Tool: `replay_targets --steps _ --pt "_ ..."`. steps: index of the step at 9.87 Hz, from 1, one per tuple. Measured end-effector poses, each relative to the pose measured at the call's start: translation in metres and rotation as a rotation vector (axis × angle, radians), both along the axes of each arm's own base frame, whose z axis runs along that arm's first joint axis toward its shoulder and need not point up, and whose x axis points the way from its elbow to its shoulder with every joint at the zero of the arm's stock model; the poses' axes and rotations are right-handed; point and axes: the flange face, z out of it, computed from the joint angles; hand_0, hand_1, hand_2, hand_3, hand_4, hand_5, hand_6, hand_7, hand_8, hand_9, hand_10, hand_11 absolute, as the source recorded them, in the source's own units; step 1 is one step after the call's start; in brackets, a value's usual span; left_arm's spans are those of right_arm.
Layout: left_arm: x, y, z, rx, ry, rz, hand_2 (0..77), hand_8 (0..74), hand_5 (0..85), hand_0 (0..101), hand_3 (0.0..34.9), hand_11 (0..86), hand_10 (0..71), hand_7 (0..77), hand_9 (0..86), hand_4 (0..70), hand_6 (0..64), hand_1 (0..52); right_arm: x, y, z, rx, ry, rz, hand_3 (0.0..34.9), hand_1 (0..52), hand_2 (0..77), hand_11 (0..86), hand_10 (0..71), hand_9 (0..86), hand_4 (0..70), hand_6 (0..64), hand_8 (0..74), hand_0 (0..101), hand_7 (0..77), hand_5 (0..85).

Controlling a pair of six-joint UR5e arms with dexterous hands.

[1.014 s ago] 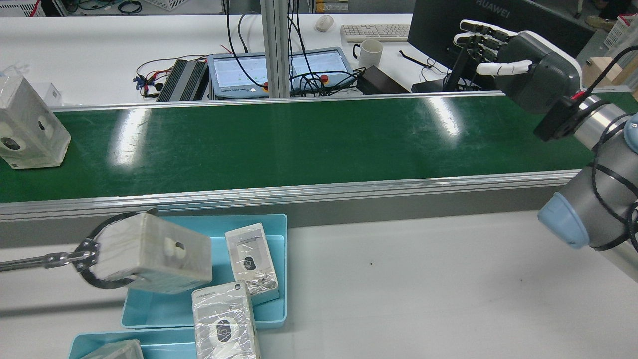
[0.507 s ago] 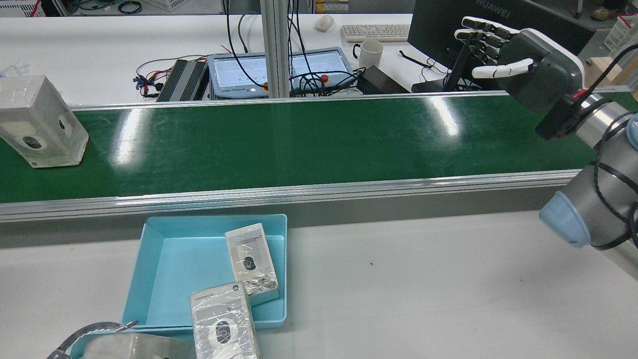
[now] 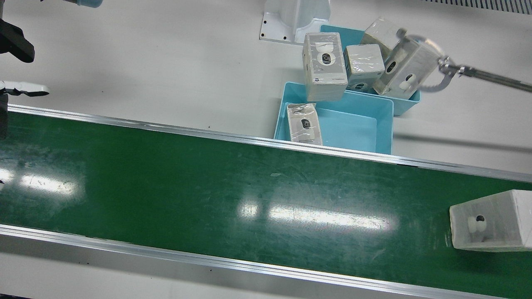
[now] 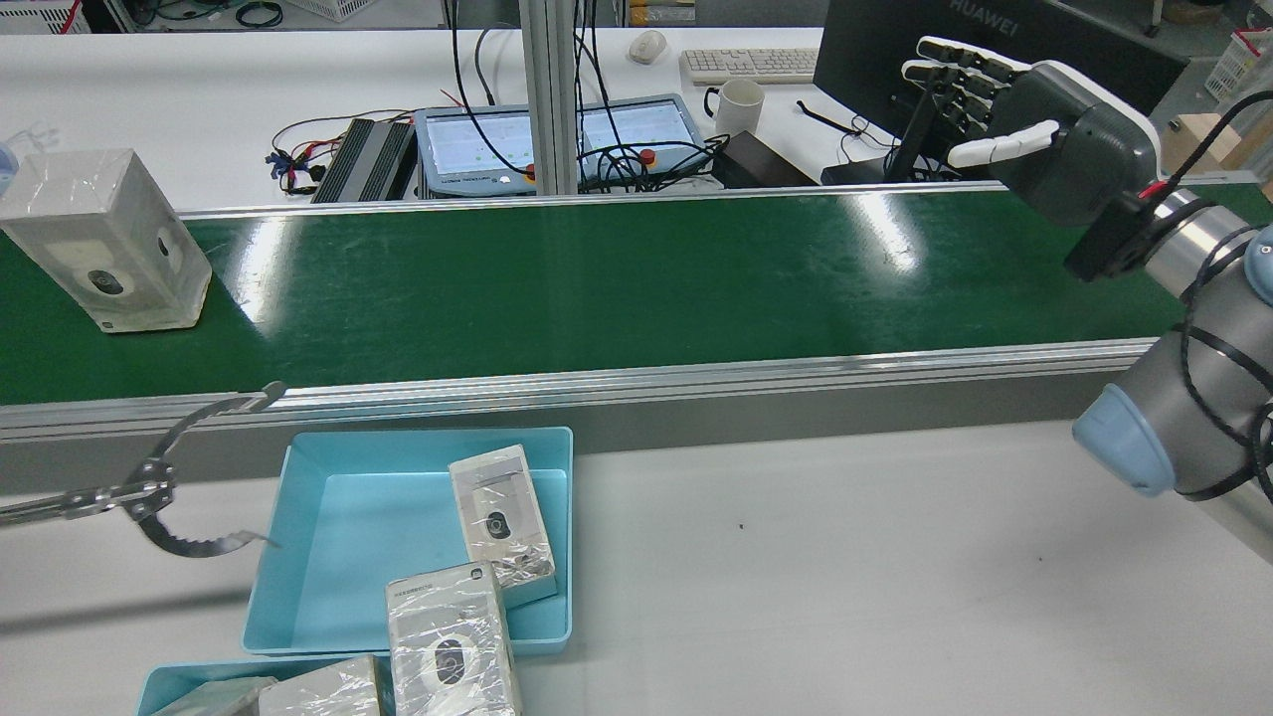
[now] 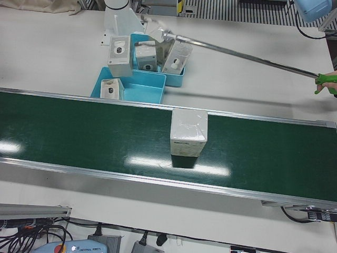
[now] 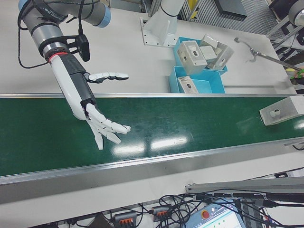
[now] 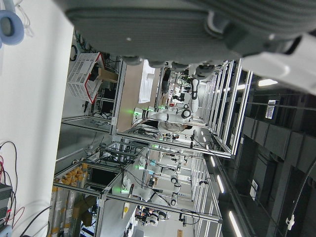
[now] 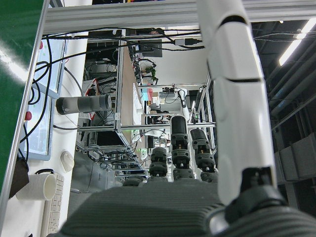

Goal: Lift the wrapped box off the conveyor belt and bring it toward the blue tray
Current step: 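Swing the right hand down toward the belt, palm facing the oncoming box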

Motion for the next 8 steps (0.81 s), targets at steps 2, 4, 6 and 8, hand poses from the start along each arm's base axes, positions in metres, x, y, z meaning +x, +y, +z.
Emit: replay_targets --steps 2,4,6,8 --pt "0.0 0.0 0.0 0.0 0.0 0.0 1.1 0.5 1.1 0 0.0 0.5 0.5 0.5 0.5 0.0 0.5 0.0 -0.0006 0.0003 0.0 -0.001 0.001 -0.001 0.0 15.3 7.1 1.6 0.0 10.4 13.6 10.4 10.4 51 23.5 12.0" --pt "0.0 0.0 0.0 0.0 0.0 0.0 1.1 0.5 1.1 0 0.0 0.5 0.0 0.5 0.5 0.0 0.5 0.0 -0.0029 0.0009 0.0001 -0.001 0.004 -0.009 0.0 18.0 9.8 1.1 0.0 10.4 13.6 9.3 10.9 51 22.4 12.0" --pt "0.0 0.0 0.0 0.0 0.0 0.0 1.1 0.5 1.1 0 0.0 0.5 0.5 0.5 0.5 0.0 0.5 0.0 -0.0048 0.0011 0.0002 0.001 0.008 -0.015 0.0 15.8 10.9 1.1 0.0 10.4 13.6 9.3 10.9 50 22.4 12.0" --pt "0.0 0.0 0.0 0.0 0.0 0.0 0.5 0.5 0.5 0 0.0 0.5 0.5 0.5 0.5 0.0 0.5 0.0 -0.0095 0.0007 0.0021 -0.001 0.011 -0.022 0.0 14.7 9.3 1.1 0.0 11.4 14.7 9.3 10.9 49 23.5 12.0"
